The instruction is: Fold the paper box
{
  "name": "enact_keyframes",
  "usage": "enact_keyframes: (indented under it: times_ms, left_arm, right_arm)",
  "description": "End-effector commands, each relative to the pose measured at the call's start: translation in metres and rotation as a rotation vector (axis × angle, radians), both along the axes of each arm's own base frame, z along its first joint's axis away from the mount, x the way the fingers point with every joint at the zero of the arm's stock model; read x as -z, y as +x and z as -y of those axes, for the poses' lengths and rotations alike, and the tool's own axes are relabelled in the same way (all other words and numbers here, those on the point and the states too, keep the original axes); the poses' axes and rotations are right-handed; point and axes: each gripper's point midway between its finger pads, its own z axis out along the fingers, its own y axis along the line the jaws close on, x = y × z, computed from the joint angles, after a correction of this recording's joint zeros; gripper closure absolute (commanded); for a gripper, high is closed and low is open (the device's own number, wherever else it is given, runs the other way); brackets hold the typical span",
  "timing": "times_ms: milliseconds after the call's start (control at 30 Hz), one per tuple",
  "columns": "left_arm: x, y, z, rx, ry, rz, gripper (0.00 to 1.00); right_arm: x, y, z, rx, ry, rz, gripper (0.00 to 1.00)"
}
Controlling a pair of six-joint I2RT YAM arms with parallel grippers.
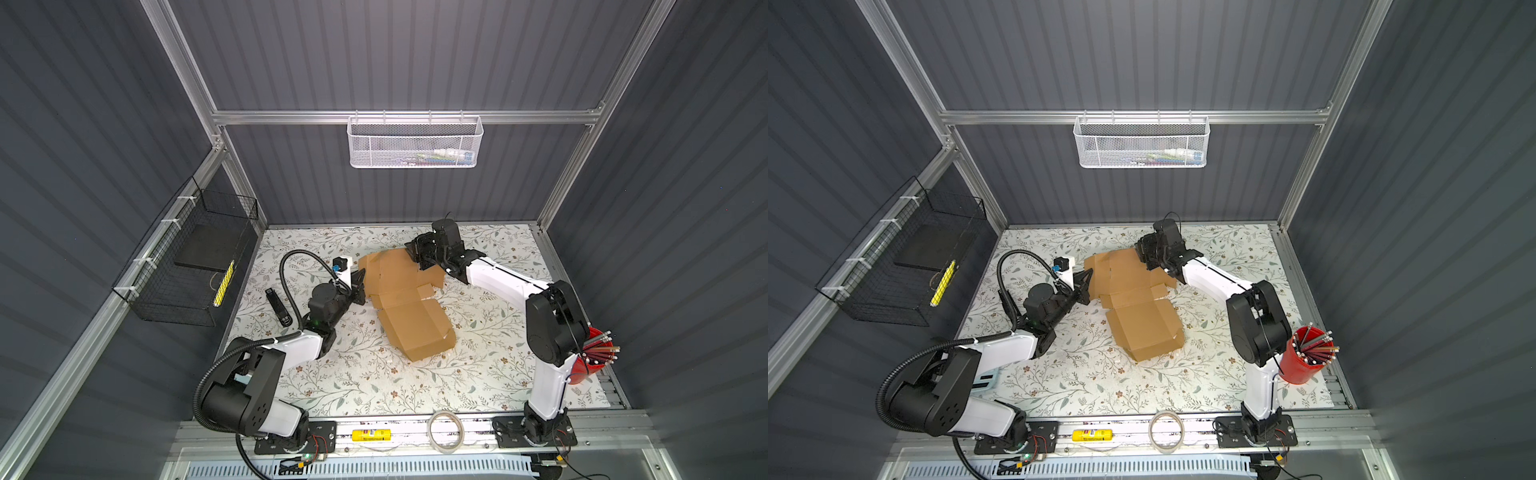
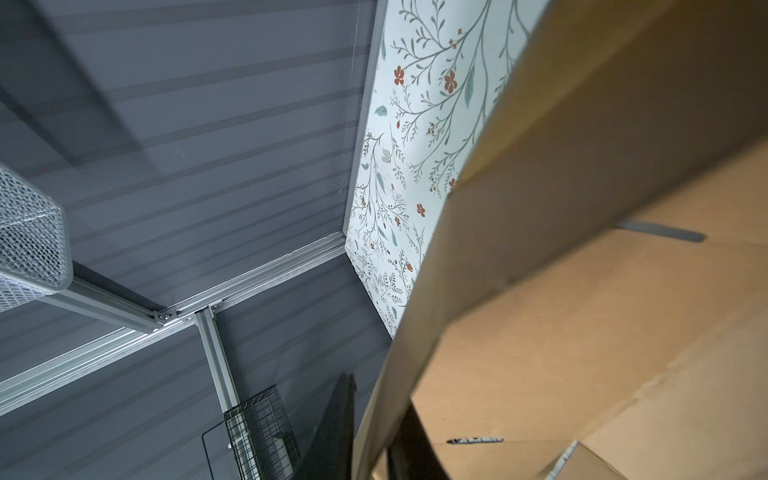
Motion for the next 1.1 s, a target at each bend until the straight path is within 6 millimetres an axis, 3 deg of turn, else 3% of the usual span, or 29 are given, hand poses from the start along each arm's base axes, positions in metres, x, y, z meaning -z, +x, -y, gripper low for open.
enact_keyframes:
  times_ms: [0,133,267,733,1067]
  left_arm:
    - [-0.010,-0.007,0.004,0.026,-0.027,0.028,1.00]
    - [-0.010,-0.006,0.003,0.019,-0.023,0.021,1.00]
    - [-0.009,-0.005,-0.001,-0.002,-0.016,0.019,0.94]
    - [-0.005,0.001,-0.019,-0.110,0.013,-0.035,0.59]
    - [-0.010,-0.004,-0.035,-0.190,0.015,-0.092,0.52]
  right_arm:
    - [0.003,0.000,-0.003,-0.004,0.007,0.009,0.83]
    - [0.002,0.000,-0.003,-0.001,0.018,0.015,0.85]
    - [0.000,-0.001,-0.002,-0.001,0.019,0.022,0.86]
    - [-0.002,-0.008,-0.001,-0.017,0.018,0.054,0.91]
    - [0.003,-0.014,0.002,-0.021,0.011,0.055,0.94]
